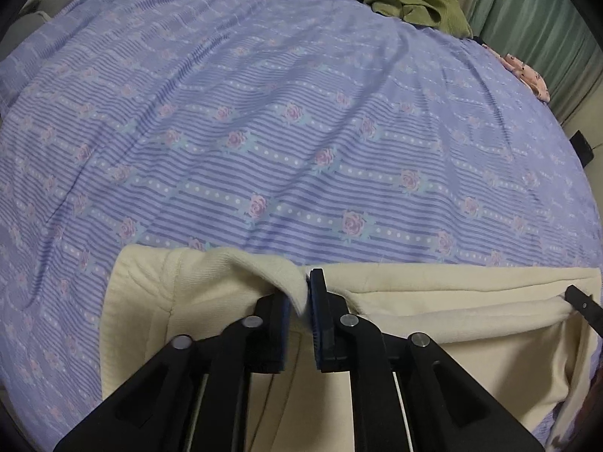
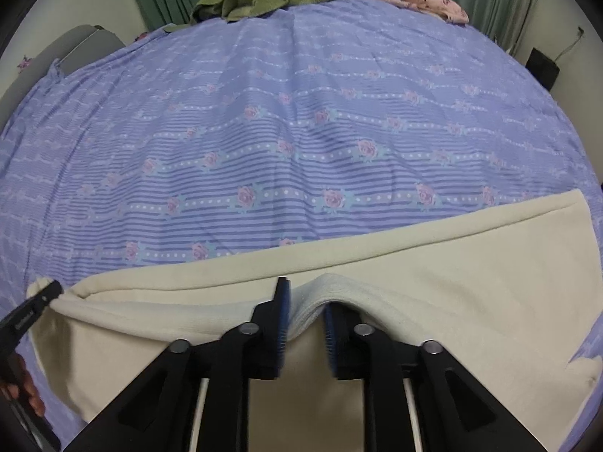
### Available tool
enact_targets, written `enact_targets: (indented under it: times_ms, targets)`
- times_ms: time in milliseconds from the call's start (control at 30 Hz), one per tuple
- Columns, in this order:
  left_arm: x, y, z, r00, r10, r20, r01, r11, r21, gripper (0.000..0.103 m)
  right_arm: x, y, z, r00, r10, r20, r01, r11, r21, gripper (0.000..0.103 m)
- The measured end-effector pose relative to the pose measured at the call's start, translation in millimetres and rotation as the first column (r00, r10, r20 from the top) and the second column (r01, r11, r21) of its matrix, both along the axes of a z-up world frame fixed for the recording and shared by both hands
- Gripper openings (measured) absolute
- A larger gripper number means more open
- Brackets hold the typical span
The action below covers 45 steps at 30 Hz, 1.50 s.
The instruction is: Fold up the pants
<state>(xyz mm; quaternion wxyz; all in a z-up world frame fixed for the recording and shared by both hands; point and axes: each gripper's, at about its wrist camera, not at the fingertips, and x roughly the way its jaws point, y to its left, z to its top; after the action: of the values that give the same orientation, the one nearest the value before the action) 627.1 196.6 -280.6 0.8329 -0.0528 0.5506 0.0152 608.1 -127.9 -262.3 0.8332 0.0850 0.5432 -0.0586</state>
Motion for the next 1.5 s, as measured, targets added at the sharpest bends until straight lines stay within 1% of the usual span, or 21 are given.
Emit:
enact_targets:
  times_ms: [33,67,100,133,167,200,267,333,400,533,567,633,700,800,833,900,1067,1133,1300,1367,1500]
  targets:
    - [-3.1,1.2,3.2,1.0,0.003,0.003,-0.003,1.0,-0.013,0.016,-2.4,2.2,4.0,1.0,0.009,0.015,-0.01,0.999,0.038,0.048]
    - [-6.3,2.7,7.9,1.0,0.007,0.01,-0.006,1.0,-0.029,0.031,-3.9,4.7,8.4,0.999,0.018,0.032,-0.02,0.998,0.056,0.063]
    - [-10.1,4.3,13.4,0.999,0.016,0.028,-0.015,0.999,-0.035,0.062,-5.6,7.9,13.0,0.999,0.025,0.047,-0.027,0.998,0.06,0.067]
    - [-18.4,6.5,24.6,0.996,0.041,0.076,-0.039,0.999,-0.02,0.075,-8.9,13.5,19.7,0.997,0.035,0.064,-0.039,0.997,0.06,0.071]
    - [-26.1,7.6,35.2,0.991,0.053,0.123,-0.053,0.999,-0.002,0.08,-12.7,19.1,25.7,0.996,0.048,0.071,-0.052,0.997,0.061,0.071]
    - [-34.3,7.9,46.6,0.986,0.047,0.16,-0.05,0.999,0.017,0.08,-17.3,23.8,31.3,0.995,0.059,0.081,-0.064,0.996,0.066,0.071]
    - [-45.7,8.2,59.3,0.986,0.024,0.167,-0.028,0.999,0.026,0.08,-27.6,33.3,44.0,0.989,0.092,0.116,-0.098,0.994,0.049,0.071]
    - [-63.8,8.3,73.6,0.985,-0.014,0.174,0.012,1.0,0.013,0.08,-43.6,45.1,61.6,0.978,0.136,0.156,-0.136,0.991,-0.009,0.071]
    - [-82.7,5.6,88.4,0.983,-0.047,0.179,0.042,0.999,0.034,0.08,-65.0,56.5,80.7,0.965,0.177,0.195,-0.168,0.984,-0.062,0.071]
    - [-128.2,-2.7,129.8,0.969,-0.119,0.214,0.113,0.993,0.043,0.081,-108.6,69.4,116.2,0.945,0.226,0.235,-0.214,0.974,-0.077,0.071]
    - [-139.7,-6.3,141.4,0.966,-0.134,0.221,0.127,0.991,0.045,0.083,-119.1,70.8,124.9,0.942,0.228,0.245,-0.216,0.974,-0.072,0.071]
    - [-163.9,-12.8,164.4,0.955,-0.164,0.245,0.159,0.986,0.04,0.087,-145.1,74.3,145.7,0.937,0.23,0.262,-0.224,0.973,-0.055,0.072]
    - [-192.3,-21.1,189.3,0.937,-0.204,0.285,0.199,0.979,0.045,0.093,-168.2,76.0,164.5,0.935,0.226,0.275,-0.224,0.974,-0.041,0.078]
    - [-221.5,-36.2,214.0,0.913,-0.272,0.305,0.256,0.962,0.093,0.095,-206.1,77.4,190.0,0.93,0.206,0.304,-0.205,0.978,-0.036,0.08]
    - [-236.8,-42.3,222.8,0.899,-0.301,0.316,0.284,0.954,0.102,0.095,-220.0,77.0,197.7,0.931,0.195,0.309,-0.192,0.981,-0.04,0.081]
    - [-258.6,-49.9,232.7,0.887,-0.327,0.325,0.31,0.945,0.106,0.101,-245.0,75.3,209.5,0.93,0.179,0.321,-0.174,0.984,-0.044,0.082]
    - [-303.4,-72.6,244.9,0.875,-0.36,0.324,0.341,0.933,0.116,0.103,-312.4,61.4,227.4,0.932,0.15,0.33,-0.129,0.988,-0.084,0.083]
    - [-318.4,-85.9,245.4,0.87,-0.38,0.315,0.365,0.925,0.108,0.103,-329.9,53.6,228.9,0.934,0.148,0.324,-0.126,0.988,-0.089,0.083]
    - [-347.4,-123.2,247.9,0.869,-0.39,0.305,0.377,0.921,0.101,0.103,-367.0,18.4,229.2,0.941,0.122,0.315,-0.099,0.991,-0.087,0.083]
    - [-359.9,-146.8,249.4,0.869,-0.39,0.306,0.377,0.921,0.101,0.103,-374.4,1.7,229.2,0.941,0.118,0.317,-0.095,0.992,-0.087,0.083]
    - [-374.4,-185.8,246.2,0.884,-0.349,0.31,0.339,0.937,0.087,0.103,-388.8,-45.8,231.5,0.94,0.137,0.311,-0.118,0.99,-0.079,0.083]
